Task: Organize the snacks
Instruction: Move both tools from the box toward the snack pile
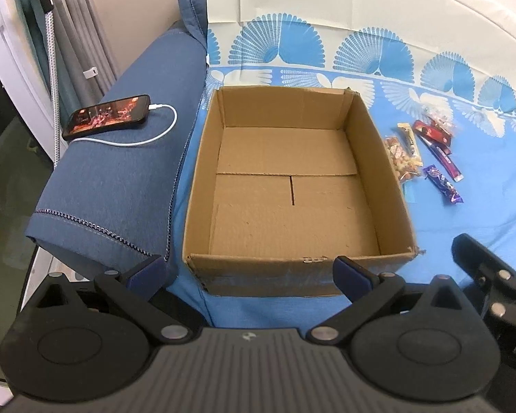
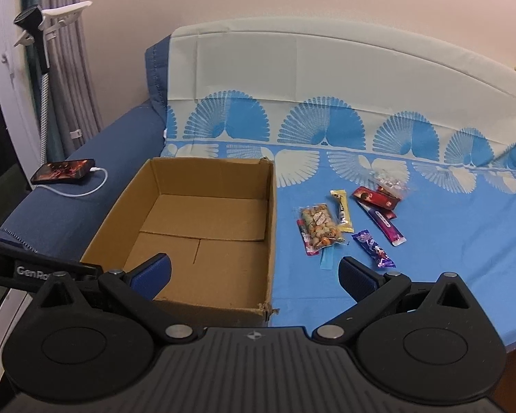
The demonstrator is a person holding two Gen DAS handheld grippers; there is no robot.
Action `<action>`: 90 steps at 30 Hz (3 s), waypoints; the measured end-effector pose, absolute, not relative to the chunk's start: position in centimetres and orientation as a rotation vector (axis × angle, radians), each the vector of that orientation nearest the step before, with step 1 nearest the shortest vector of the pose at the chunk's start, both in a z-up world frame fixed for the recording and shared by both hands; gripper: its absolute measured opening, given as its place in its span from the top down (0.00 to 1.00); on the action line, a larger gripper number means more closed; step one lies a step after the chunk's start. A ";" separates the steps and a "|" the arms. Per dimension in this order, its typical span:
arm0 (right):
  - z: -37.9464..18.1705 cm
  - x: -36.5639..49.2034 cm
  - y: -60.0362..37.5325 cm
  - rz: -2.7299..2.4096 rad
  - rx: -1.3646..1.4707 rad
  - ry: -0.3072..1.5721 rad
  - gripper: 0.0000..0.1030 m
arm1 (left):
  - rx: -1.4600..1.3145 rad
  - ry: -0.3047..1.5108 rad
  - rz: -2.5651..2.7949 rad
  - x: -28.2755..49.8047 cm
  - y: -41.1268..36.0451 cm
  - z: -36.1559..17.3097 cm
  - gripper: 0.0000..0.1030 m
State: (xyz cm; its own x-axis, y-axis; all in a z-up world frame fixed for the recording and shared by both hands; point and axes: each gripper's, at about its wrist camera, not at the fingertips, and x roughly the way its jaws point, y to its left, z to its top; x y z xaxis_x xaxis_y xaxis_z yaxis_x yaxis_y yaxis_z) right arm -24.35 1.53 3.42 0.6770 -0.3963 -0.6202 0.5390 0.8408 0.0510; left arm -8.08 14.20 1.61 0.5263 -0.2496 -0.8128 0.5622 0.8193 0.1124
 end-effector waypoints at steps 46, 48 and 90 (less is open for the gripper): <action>4.0 -24.3 2.3 -0.521 0.235 0.641 0.00 | 0.401 0.934 -0.530 -7.5 14.3 2.4 0.00; 4.0 -24.3 2.1 -0.520 0.241 0.640 0.00 | 0.403 0.937 -0.531 -7.6 14.2 2.4 0.00; 1.4 -26.7 -14.6 -0.785 0.544 0.613 0.00 | 0.221 0.756 -0.662 -7.5 5.9 22.6 0.00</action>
State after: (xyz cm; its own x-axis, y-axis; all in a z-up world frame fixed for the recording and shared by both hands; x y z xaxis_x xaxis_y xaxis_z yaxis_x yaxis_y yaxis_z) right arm -26.74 -14.58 1.43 0.5551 -0.4778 -0.6809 0.7766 0.5909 0.2184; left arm -7.50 5.88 22.65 0.5379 -0.4748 -0.6966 0.6279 0.7770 -0.0448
